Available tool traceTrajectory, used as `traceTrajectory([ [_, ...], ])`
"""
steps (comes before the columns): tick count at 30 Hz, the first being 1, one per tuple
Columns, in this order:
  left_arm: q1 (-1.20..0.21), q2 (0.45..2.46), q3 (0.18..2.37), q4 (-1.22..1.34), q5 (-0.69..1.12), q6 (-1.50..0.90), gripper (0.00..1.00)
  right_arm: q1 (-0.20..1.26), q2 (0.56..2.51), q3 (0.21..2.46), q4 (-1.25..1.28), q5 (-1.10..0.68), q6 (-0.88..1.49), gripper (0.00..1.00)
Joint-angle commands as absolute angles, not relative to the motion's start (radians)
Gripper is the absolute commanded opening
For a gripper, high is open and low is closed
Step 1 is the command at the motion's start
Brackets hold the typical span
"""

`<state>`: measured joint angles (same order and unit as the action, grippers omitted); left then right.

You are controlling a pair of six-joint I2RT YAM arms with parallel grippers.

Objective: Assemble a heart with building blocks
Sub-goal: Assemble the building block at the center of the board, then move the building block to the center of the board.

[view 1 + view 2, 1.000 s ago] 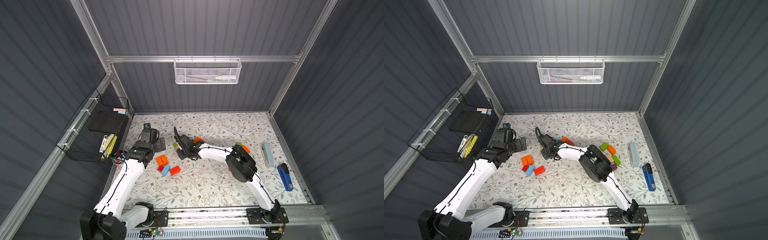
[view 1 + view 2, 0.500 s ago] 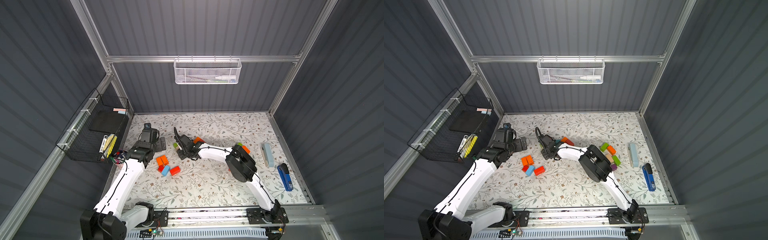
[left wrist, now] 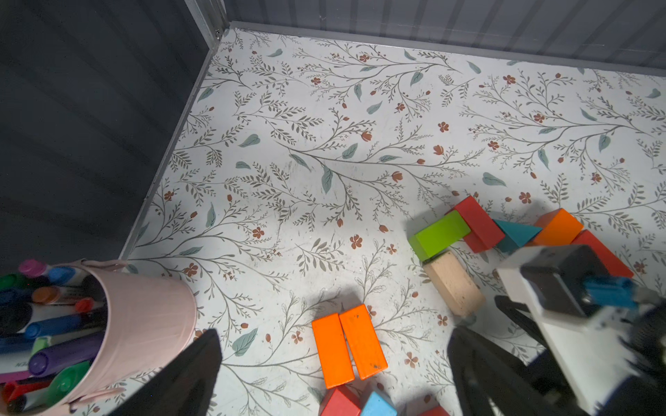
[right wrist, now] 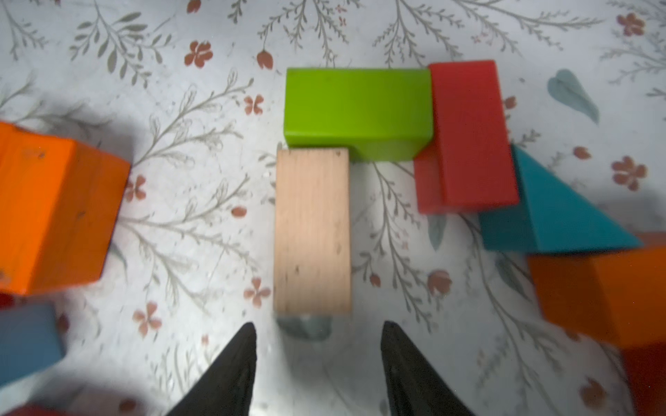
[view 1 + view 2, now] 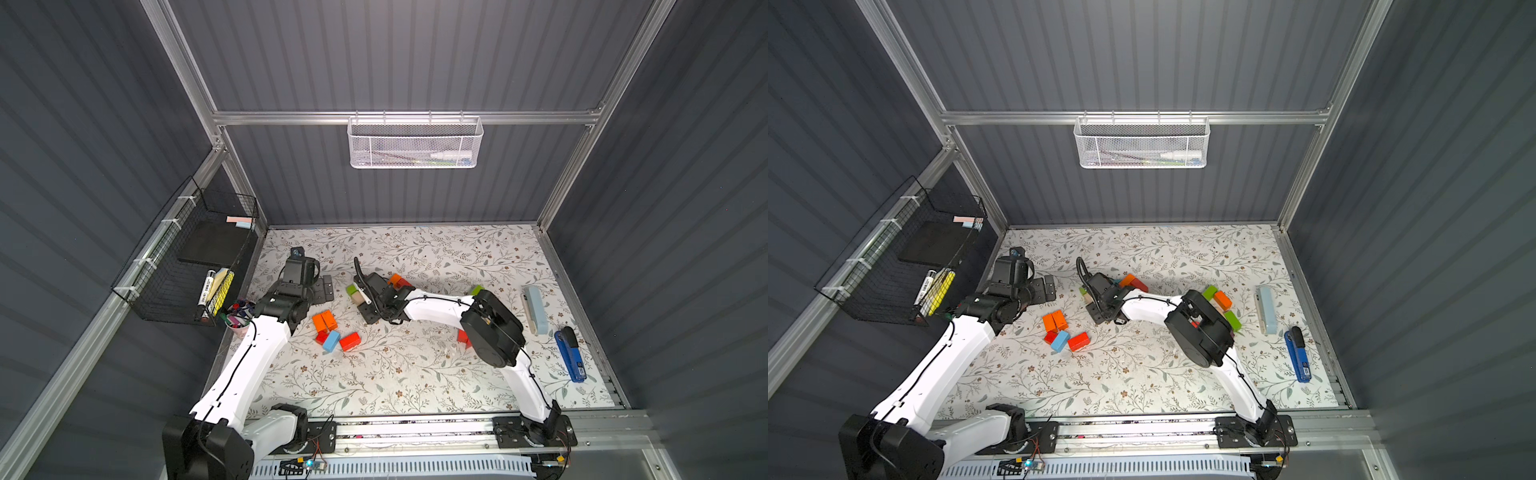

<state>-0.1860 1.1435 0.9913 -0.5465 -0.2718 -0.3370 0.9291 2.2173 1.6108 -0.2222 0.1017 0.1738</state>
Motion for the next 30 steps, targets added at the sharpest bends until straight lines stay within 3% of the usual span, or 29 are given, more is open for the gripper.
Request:
traceTrajectory([
  [1, -0.181, 1.156, 0.962, -0.557, -0.216, -0.332, 0.99, 0.928, 2.08, 1.508, -0.164, 0.076, 0.165, 0.6],
  [5, -0.183, 1.2, 0.958, -0.555, -0.192, -0.341, 0.99, 0.928, 1.945, 1.361, -0.14, 0.021, 0.173, 0.62],
  [12, -0.197, 1.208, 0.934, -0.517, 0.078, -0.212, 0.99, 0.925, 1.742, 1.132, -0.105, -0.082, 0.182, 0.63],
  [20, -0.258, 1.295, 0.961, -0.59, 0.122, -0.309, 0.99, 0.878, 1.523, 0.959, -0.102, -0.131, 0.221, 0.65],
  [30, -0.386, 1.317, 0.845, -0.63, 0.102, -0.487, 0.99, 0.854, 1.436, 0.871, -0.092, -0.105, 0.247, 0.66],
])
